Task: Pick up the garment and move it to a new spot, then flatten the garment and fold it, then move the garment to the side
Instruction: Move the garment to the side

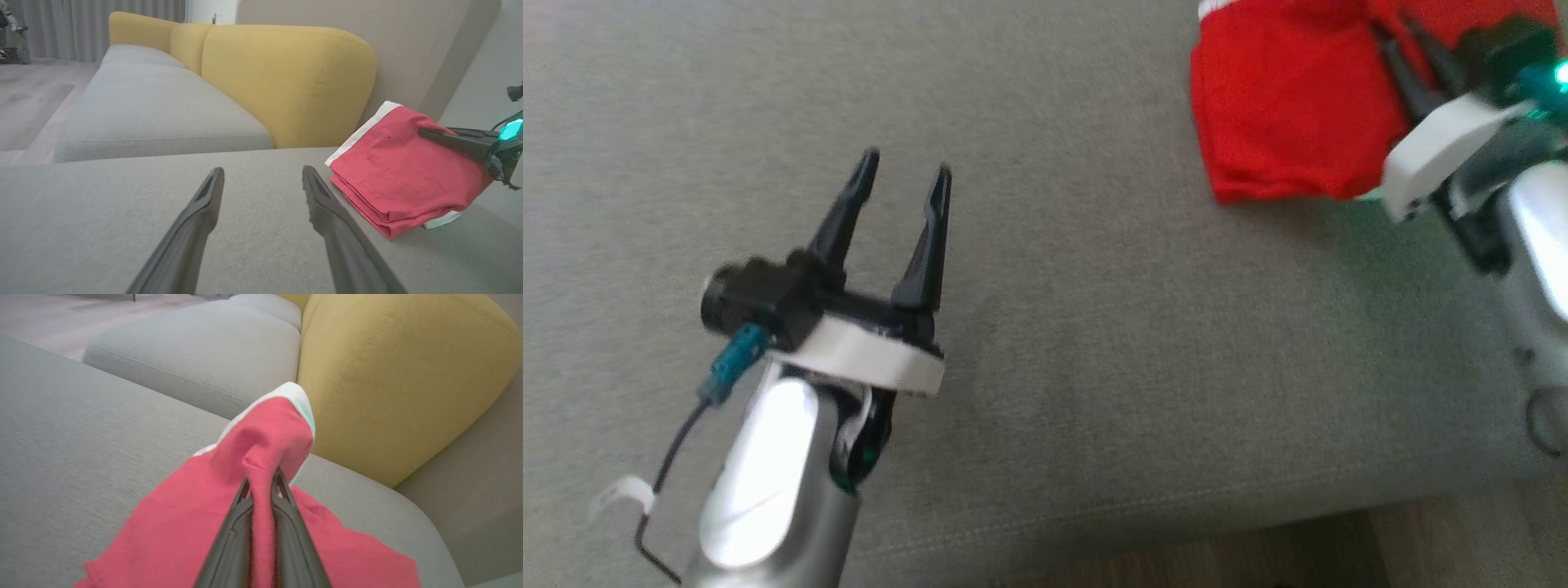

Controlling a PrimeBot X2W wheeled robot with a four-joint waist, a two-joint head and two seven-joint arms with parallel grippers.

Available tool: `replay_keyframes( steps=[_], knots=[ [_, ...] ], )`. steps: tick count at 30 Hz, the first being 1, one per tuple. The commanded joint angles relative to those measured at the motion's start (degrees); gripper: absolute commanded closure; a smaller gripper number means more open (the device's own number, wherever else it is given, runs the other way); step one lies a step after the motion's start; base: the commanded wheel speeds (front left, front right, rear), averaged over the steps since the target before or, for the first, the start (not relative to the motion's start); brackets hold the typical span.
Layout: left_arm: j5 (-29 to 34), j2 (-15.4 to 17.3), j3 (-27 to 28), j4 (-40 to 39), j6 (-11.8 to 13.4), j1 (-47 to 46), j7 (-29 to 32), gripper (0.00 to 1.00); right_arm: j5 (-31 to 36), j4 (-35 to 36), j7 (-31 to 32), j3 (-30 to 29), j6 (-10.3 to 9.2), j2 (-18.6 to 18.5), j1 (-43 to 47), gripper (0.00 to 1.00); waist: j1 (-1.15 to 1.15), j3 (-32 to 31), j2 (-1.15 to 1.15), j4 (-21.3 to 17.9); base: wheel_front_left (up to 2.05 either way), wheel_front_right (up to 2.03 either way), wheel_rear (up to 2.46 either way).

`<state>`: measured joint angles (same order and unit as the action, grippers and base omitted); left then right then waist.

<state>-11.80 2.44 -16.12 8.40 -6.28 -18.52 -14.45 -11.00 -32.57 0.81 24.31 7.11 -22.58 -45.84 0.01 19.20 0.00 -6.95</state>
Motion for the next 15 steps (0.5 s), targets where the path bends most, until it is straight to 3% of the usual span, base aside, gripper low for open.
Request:
replay_keyframes(
  steps=[1, 8, 15],
  knots=[
    [0.7, 0.43, 1.44, -1.99, -0.44, -2.97, -0.55, 0.0, -0.31, 1.72, 1.0, -0.5, 0.37, -1.98, -1.89, 1.0, -0.01, 2.91, 0.0, -2.39, 0.0, 0.0, 0.0],
    [0.81, 0.43, 0.86, -2.23, -1.02, -6.99, -0.55, 0.0, -1.2, -1.34, 4.37, -4.69, 0.37, -6.24, -4.24, 1.0, -0.01, 7.14, 0.0, -2.73, 0.0, 0.0, 0.0],
    [0.62, 0.95, 1.56, -1.42, -1.17, -7.18, -0.55, 0.0, 2.43, -2.76, 6.9, -8.05, 0.37, -6.97, -4.18, 1.0, -0.01, 9.45, 0.0, -2.33, 0.0, 0.0, 0.0]
  ],
)
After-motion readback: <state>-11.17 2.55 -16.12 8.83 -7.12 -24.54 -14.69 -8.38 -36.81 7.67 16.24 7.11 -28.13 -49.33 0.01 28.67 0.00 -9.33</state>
